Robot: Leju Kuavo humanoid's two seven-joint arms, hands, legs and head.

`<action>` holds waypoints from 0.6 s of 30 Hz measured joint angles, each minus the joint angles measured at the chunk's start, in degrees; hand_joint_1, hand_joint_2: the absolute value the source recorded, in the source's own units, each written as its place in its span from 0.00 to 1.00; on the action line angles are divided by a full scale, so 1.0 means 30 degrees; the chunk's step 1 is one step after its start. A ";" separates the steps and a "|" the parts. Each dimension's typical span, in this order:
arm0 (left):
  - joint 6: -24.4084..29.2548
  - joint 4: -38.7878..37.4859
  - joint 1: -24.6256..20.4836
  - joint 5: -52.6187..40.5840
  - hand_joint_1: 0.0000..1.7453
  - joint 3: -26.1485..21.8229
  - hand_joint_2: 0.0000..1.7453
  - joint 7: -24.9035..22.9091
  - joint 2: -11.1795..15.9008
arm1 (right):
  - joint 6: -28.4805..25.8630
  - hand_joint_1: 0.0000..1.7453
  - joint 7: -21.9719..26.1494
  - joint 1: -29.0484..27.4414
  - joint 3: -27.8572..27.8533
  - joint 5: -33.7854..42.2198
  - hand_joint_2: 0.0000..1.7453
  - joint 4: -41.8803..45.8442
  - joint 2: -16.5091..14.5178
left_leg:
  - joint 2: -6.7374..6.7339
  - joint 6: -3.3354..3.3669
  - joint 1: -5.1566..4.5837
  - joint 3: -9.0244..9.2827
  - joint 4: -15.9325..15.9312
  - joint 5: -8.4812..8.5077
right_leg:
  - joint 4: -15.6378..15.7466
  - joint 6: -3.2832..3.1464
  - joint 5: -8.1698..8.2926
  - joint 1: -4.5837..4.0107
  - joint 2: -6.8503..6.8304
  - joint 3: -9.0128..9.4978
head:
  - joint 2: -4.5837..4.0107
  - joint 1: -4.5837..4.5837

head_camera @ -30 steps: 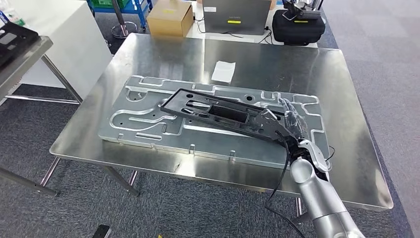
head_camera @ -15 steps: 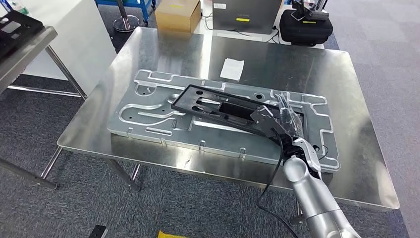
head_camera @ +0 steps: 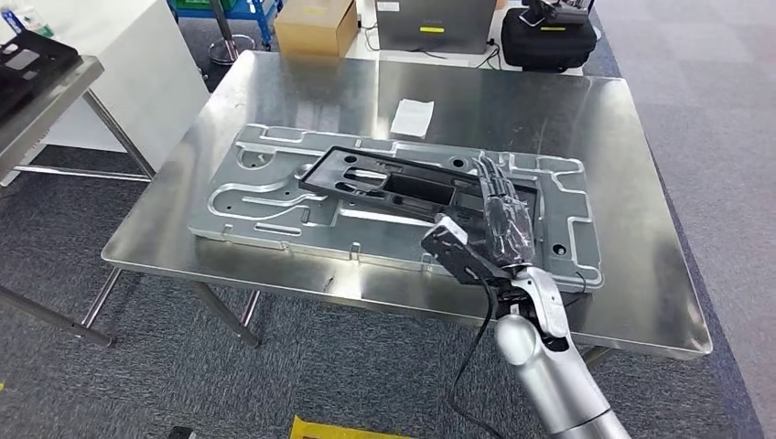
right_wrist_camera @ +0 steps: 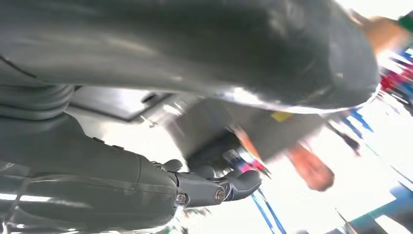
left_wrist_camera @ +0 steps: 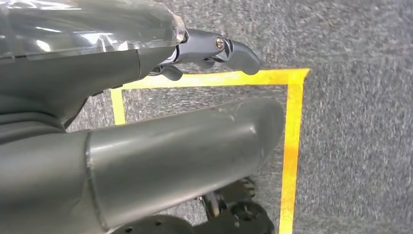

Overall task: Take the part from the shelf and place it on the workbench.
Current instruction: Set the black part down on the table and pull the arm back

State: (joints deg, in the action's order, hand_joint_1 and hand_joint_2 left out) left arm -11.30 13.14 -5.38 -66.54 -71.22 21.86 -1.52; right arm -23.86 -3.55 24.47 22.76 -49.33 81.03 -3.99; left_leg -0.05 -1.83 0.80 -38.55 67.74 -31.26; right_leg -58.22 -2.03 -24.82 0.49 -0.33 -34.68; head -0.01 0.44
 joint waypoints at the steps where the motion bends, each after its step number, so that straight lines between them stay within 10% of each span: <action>1: 0.0042 0.0000 0.0014 0.0075 0.00 -0.0062 0.00 0.0015 -0.0018 | -0.0599 0.00 0.0372 -0.0496 0.0179 -0.0188 0.00 0.0592 -0.0100 | -0.0001 -0.0068 0.0004 -0.0277 0.1194 -0.0724 | -0.0021 -0.0025 0.0132 -0.0022 -0.0038 -0.0193 | 0.0000 0.0024; 3: 0.0115 0.0000 0.0063 0.0147 0.00 -0.0158 0.00 0.0036 -0.0058 | -0.1523 0.00 0.0929 -0.1563 0.0538 -0.0404 0.00 0.1769 -0.0248 | -0.0004 -0.0127 0.0005 -0.0058 0.2082 -0.1208 | -0.0099 -0.0003 0.0392 -0.0055 -0.0089 -0.0607 | 0.0002 0.0027; 7: 0.0264 0.0000 0.0046 0.0319 0.00 -0.0261 0.00 0.0057 -0.0108 | -0.2704 0.00 0.1744 -0.3109 0.1012 -0.0483 0.00 0.3774 -0.0326 | 0.0059 0.0112 -0.0052 0.3203 -0.2442 0.0023 | -0.0283 0.0261 0.0914 -0.0101 -0.0077 -0.1244 | 0.0003 0.0003; 11: 0.0414 -0.0002 0.0181 0.0630 0.00 -0.0568 0.00 0.0102 -0.0246 | -0.4254 0.00 0.3034 -0.5291 0.1569 -0.0545 1.00 0.6111 -0.0302 | 0.0077 0.0626 -0.0169 0.3413 -0.3256 0.0546 | -0.0204 0.0675 0.1373 -0.0101 -0.0083 -0.1338 | 0.0000 -0.0096; 13: 0.0477 -0.0005 0.0227 0.0807 0.00 -0.0718 0.00 0.0118 -0.0350 | -0.4790 0.00 0.3775 -0.6719 0.1820 -0.0745 1.00 0.7266 -0.0264 | -0.0018 0.0961 -0.0095 0.3136 -0.3353 0.0978 | -0.0774 0.0894 0.0514 -0.0070 0.0023 -0.1610 | 0.0000 -0.0151; 16: 0.0649 -0.0007 0.0294 0.1101 0.00 -0.1020 0.00 0.0138 -0.0518 | -0.5236 0.00 0.5734 -0.9481 0.2019 -0.1228 1.00 0.9131 -0.0319 | -0.0070 0.1269 -0.0080 0.2461 -0.3363 0.1542 | -0.3949 0.1142 -0.2395 -0.0033 0.0103 -0.2312 | 0.0003 -0.0244; 18: 0.0718 -0.0007 0.0367 0.1235 0.00 -0.1215 0.00 0.0144 -0.0628 | -0.5276 0.00 0.6961 -1.1203 0.2013 -0.1408 1.00 1.0098 -0.0439 | -0.0103 0.1230 -0.0091 0.1940 -0.3275 0.1857 | -0.5433 0.1210 -0.2874 -0.0027 0.0102 -0.2197 | 0.0002 -0.0242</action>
State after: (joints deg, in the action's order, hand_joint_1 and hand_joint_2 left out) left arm -9.15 13.11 -4.28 -62.84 -74.87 22.29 -3.41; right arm -39.69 17.33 -9.14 28.80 -53.55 111.32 -5.31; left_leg -0.35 1.86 0.53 -32.73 57.92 -25.69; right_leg -74.52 1.60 -33.45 0.41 -0.03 -41.27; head -0.01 -0.29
